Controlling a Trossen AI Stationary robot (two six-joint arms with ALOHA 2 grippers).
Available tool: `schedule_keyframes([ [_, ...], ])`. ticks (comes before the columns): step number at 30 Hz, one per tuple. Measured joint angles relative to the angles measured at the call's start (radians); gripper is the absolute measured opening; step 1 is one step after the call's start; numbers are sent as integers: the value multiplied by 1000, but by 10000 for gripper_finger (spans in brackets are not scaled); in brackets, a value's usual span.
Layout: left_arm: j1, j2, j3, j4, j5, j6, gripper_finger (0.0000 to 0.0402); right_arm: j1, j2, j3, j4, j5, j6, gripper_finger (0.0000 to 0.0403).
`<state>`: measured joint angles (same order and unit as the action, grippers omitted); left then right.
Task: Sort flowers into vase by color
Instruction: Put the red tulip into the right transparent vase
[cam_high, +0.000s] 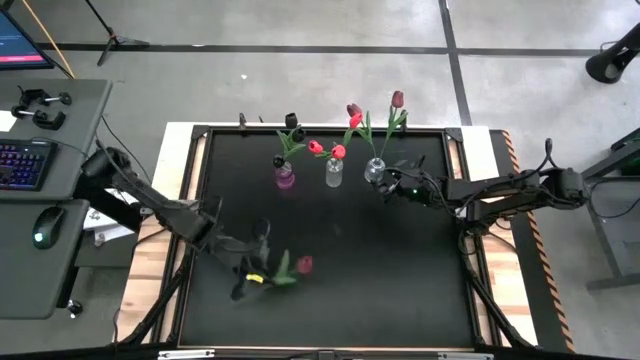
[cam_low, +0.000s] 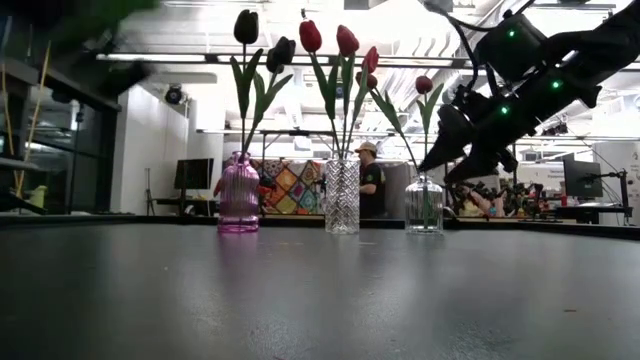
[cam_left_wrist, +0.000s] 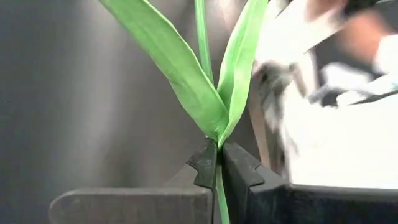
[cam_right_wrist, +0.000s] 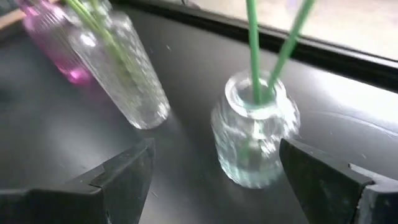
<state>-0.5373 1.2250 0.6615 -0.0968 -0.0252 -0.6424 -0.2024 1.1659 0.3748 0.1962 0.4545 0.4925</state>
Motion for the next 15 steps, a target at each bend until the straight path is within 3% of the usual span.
schedule_keyframes([
  [6, 9, 135, 1, 548, -232, 506, 0, 19, -51, 0, 155, -2, -76, 332],
  [12, 112, 298, 1, 990, -239, 798, 0, 128, -180, 0, 343, 4, -234, 332],
  [15, 167, 384, 1, 1174, -219, 915, 0, 225, -244, 0, 406, 62, -338, 332],
])
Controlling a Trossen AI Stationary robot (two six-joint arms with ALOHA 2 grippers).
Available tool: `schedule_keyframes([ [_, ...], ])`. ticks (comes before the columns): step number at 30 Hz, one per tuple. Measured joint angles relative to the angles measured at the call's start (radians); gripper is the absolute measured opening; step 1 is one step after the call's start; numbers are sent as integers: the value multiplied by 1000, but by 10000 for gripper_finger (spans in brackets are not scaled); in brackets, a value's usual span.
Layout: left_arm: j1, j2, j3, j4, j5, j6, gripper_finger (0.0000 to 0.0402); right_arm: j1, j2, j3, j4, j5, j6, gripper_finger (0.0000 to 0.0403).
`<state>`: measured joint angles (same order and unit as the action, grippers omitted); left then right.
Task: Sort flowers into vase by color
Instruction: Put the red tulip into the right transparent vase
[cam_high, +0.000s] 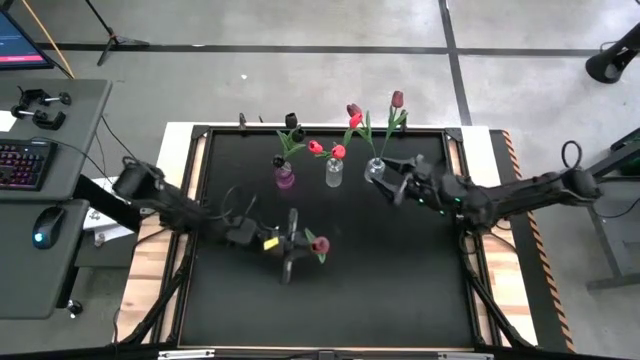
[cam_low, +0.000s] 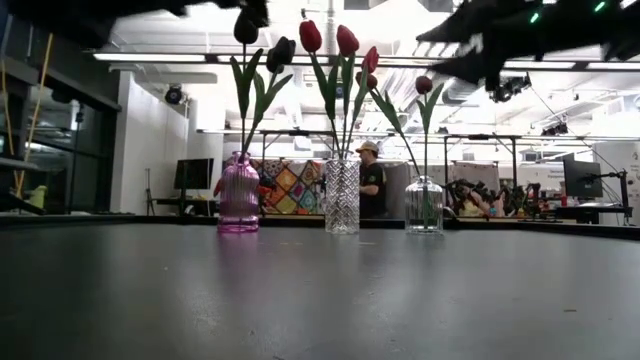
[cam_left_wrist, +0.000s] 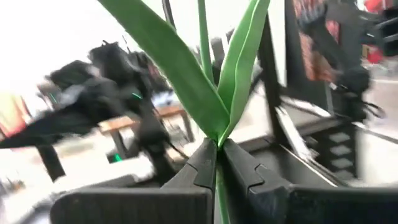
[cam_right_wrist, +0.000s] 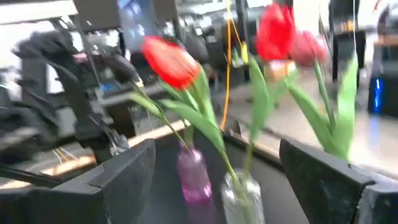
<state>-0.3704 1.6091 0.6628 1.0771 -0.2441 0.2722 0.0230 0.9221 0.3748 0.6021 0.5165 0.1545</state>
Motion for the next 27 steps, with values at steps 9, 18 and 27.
schedule_keyframes([
  [9, 179, 210, 176, 222, 153, 183, 0, 293, -47, 0, 77, 325, -251, 332],
  [18, 346, 326, 397, 223, 292, 233, 0, 401, -47, 0, 77, 398, -328, 332],
  [27, 509, 327, 468, 202, 350, 179, 0, 454, -45, 0, 77, 391, -356, 332],
])
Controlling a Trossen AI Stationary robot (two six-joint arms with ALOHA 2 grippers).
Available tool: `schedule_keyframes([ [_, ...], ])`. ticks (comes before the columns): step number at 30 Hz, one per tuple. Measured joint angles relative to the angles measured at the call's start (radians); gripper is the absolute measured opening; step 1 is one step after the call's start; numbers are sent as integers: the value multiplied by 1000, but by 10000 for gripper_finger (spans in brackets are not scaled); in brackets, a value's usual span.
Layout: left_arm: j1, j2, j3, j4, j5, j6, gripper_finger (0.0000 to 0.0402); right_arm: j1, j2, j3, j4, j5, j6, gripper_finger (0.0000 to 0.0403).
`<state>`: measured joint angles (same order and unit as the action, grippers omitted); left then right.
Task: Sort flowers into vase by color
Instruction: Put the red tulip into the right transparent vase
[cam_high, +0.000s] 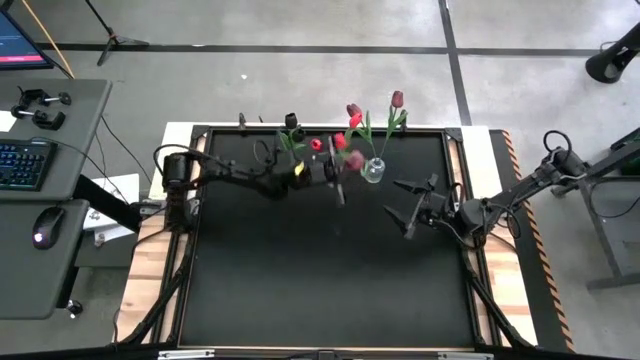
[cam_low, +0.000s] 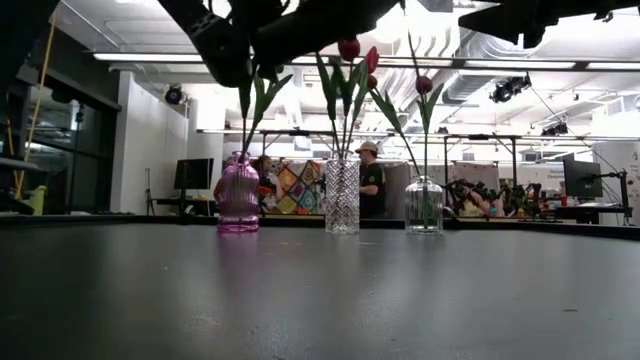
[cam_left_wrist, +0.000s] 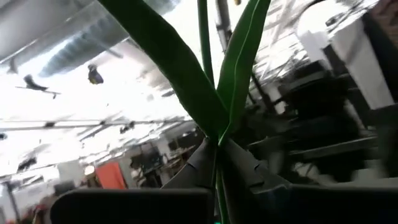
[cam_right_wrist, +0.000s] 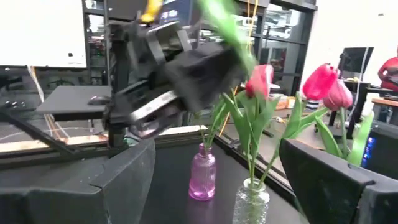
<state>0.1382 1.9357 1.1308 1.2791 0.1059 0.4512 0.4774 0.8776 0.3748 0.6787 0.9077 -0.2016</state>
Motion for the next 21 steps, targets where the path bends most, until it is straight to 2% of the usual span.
schedule_keyframes([
  [6, 61, -1, 24, -86, 33, -65, 0, 24, 2, 0, -2, -1, -18, 332],
  [12, 59, -2, 35, -147, 37, -77, 0, 23, 7, 0, -1, -1, -21, 332],
  [21, -62, -2, 35, -309, 17, 109, 0, 23, 8, 0, -6, -1, -21, 332],
])
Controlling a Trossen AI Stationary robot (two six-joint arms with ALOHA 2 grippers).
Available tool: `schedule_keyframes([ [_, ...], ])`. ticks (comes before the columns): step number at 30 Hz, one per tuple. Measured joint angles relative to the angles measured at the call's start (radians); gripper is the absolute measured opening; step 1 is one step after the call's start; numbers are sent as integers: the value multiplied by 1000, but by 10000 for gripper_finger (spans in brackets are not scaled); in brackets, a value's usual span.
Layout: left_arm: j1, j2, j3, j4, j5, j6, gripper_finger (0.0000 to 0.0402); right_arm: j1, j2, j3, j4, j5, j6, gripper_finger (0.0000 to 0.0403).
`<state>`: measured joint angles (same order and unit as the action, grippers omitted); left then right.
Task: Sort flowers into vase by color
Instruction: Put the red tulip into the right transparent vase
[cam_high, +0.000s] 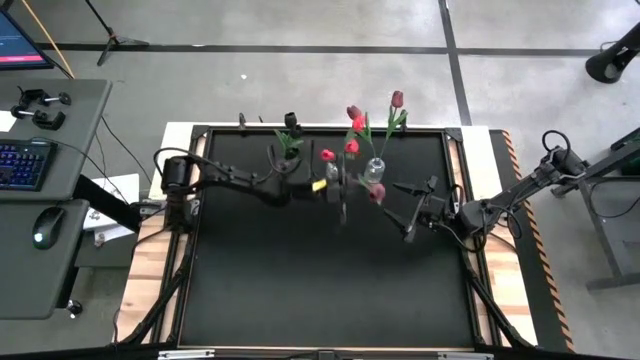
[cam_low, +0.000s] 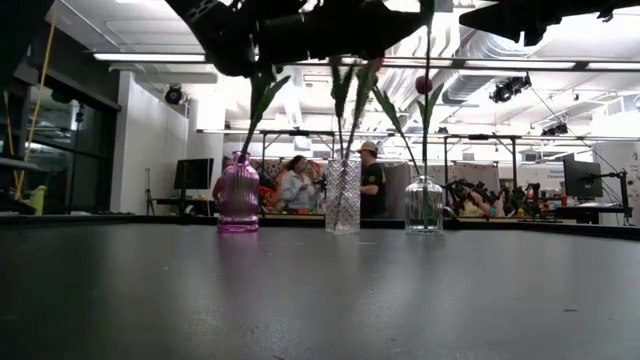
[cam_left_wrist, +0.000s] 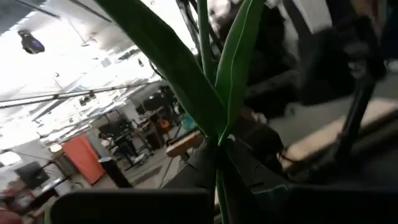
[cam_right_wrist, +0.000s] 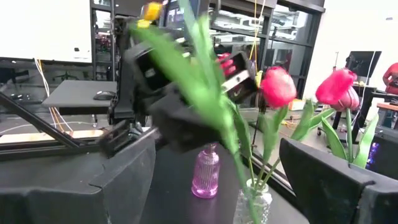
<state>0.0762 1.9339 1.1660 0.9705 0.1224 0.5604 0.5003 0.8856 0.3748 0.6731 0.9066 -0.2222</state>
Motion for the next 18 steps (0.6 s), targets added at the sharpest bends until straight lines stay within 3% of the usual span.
schedule_keyframes([
  [7, -120, 0, -27, 11, -136, 188, 0, 0, 0, 0, 0, -1, 4, 332],
  [14, -198, 0, -30, 11, -148, 185, 0, 0, 0, 0, -3, -6, 4, 332],
  [18, -242, -1, -104, 58, -155, 172, 0, 0, 0, 0, -3, -6, 4, 332],
])
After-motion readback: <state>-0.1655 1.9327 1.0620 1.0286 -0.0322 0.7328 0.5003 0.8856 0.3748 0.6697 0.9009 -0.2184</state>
